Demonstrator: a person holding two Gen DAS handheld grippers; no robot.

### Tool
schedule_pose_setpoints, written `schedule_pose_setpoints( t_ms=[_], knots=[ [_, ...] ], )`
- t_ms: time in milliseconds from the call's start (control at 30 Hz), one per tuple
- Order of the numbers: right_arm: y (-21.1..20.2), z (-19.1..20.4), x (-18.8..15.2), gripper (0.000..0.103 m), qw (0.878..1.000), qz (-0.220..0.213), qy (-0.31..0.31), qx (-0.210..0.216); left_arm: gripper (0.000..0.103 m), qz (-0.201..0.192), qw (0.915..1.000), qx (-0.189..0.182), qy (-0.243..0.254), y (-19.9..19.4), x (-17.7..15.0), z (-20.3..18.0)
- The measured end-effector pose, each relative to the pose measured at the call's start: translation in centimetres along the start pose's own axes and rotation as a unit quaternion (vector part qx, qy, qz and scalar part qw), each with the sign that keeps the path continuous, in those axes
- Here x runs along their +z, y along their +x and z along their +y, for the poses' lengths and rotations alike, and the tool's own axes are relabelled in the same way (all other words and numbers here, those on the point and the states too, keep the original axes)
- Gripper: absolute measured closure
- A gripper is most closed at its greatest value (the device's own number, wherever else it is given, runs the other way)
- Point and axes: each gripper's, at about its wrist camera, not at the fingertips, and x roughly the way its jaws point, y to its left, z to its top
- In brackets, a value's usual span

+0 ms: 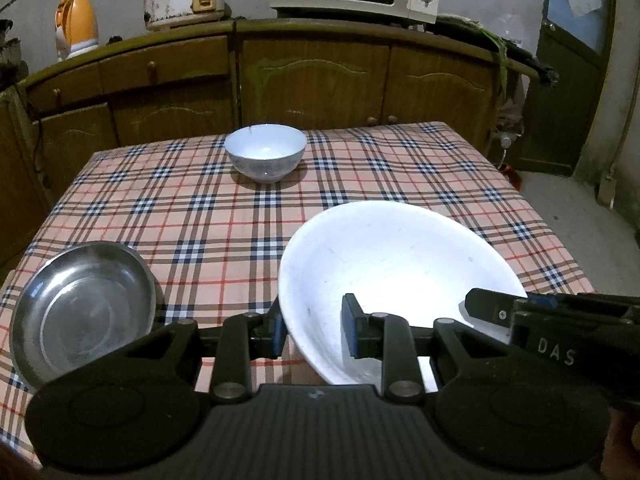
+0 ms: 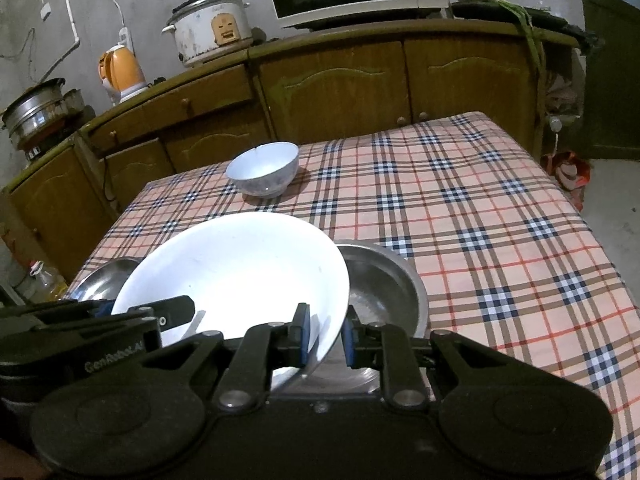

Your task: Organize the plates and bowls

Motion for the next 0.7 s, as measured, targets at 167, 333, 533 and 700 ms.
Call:
schedule_pose_setpoints(
  t_ms=[167, 333, 533, 700],
  knots=[
    [0.6, -0.1, 0.7, 0.080, 1.000, 0.004, 0.006, 0.004, 0.076, -0.005, 1.0000, -0.001, 0.002, 0.1, 0.7, 0.1],
    [0.5, 0.2, 2.2, 0.080, 1.000, -0.010, 0.004, 0.016, 0.076, -0.024, 0.9997, 0.000, 0.003, -0.6, 2.2, 0.5],
    [0.3, 0.1, 3.4, 0.080, 1.000, -0.023, 0.004, 0.021, 0.076, -0.040, 0.9991, -0.001, 0.012, -0.8, 3.0, -0.1],
    [0.5, -0.9, 3.3, 0.080, 1.000, -0.019, 0.016, 0.012, 0.076, -0.038, 0.9990, -0.009, 0.023, -0.1, 2.8, -0.9]
  ],
)
